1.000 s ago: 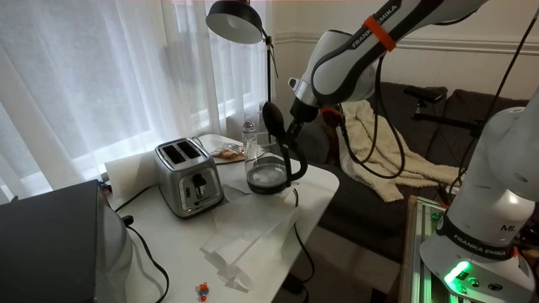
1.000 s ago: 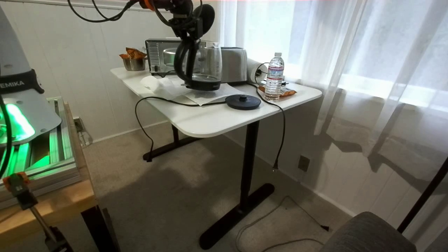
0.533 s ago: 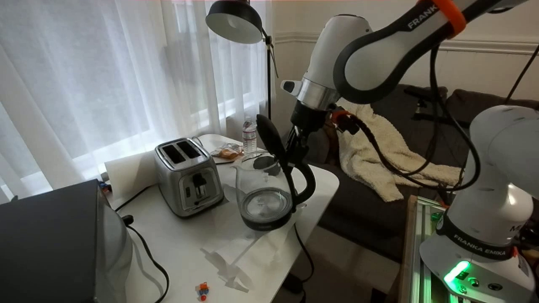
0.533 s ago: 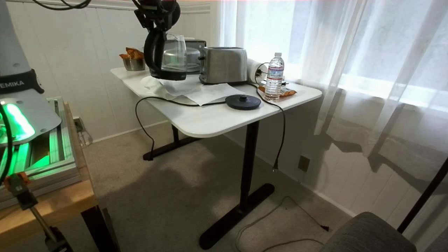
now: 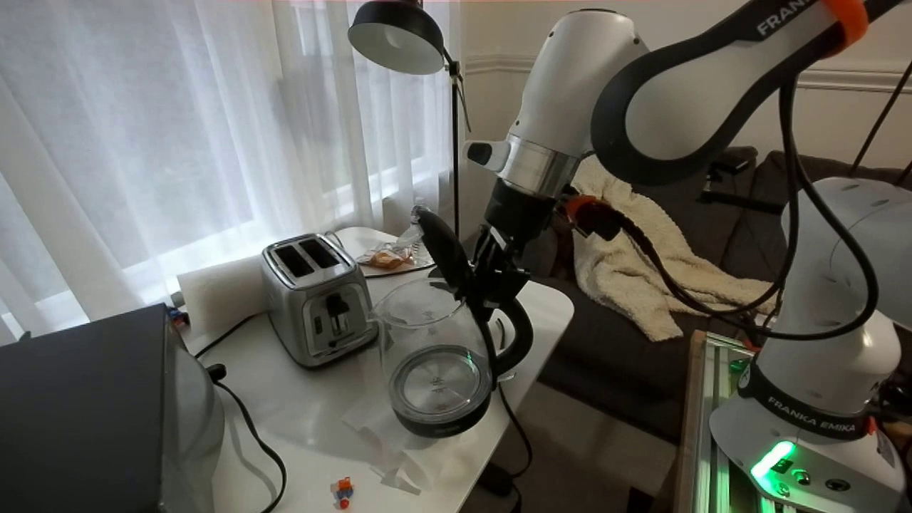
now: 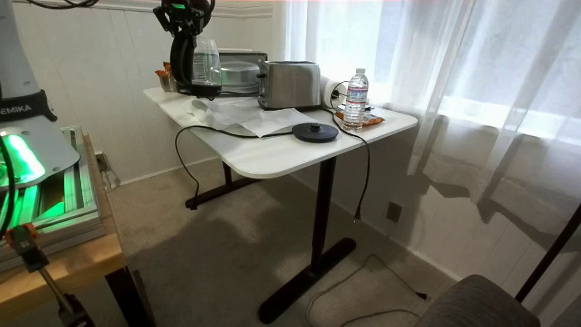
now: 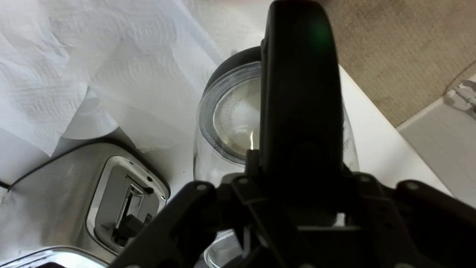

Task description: Move the glass kettle to the left.

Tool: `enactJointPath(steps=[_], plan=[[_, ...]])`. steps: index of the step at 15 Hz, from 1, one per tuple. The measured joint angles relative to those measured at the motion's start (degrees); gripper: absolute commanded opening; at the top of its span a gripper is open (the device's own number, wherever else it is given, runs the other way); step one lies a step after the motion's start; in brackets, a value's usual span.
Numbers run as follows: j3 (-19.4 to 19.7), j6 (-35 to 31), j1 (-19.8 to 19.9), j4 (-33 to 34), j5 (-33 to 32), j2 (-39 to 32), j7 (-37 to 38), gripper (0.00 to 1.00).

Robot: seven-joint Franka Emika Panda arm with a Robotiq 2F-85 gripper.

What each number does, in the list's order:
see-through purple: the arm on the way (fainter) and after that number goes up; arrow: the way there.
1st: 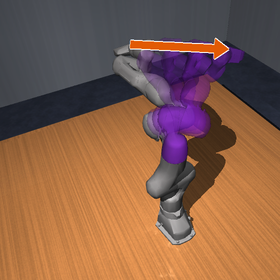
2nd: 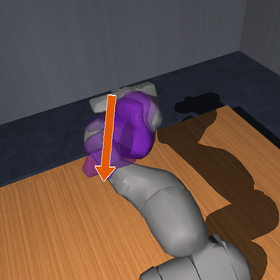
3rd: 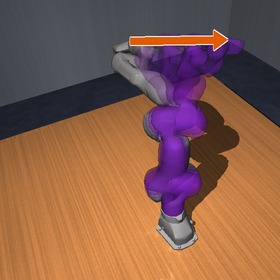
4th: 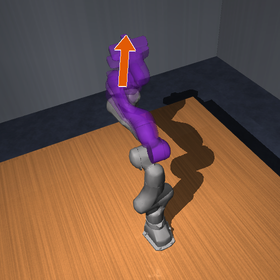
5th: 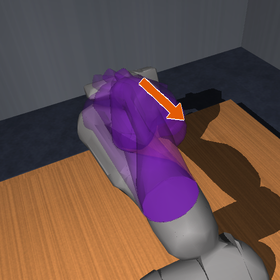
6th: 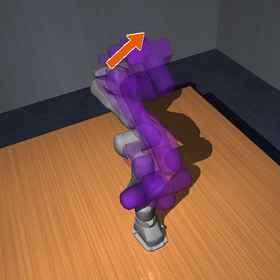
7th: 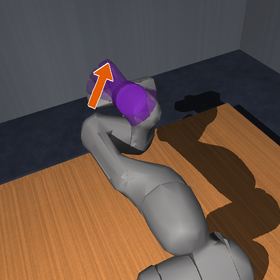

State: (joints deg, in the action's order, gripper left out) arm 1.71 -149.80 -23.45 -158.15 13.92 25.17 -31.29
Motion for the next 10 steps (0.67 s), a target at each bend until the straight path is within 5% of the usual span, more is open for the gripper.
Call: enactJointPath(steps=[4,5,10], plan=[[0.28,0.00,0.23,-0.01,-0.02,-0.92,-0.04,0.44],[0.28,0.00,0.23,-0.01,-0.02,-0.92,-0.04,0.19],[-0.13,-0.05,-1.24,-0.08,-0.02,-3.16,-1.90,0.19]])
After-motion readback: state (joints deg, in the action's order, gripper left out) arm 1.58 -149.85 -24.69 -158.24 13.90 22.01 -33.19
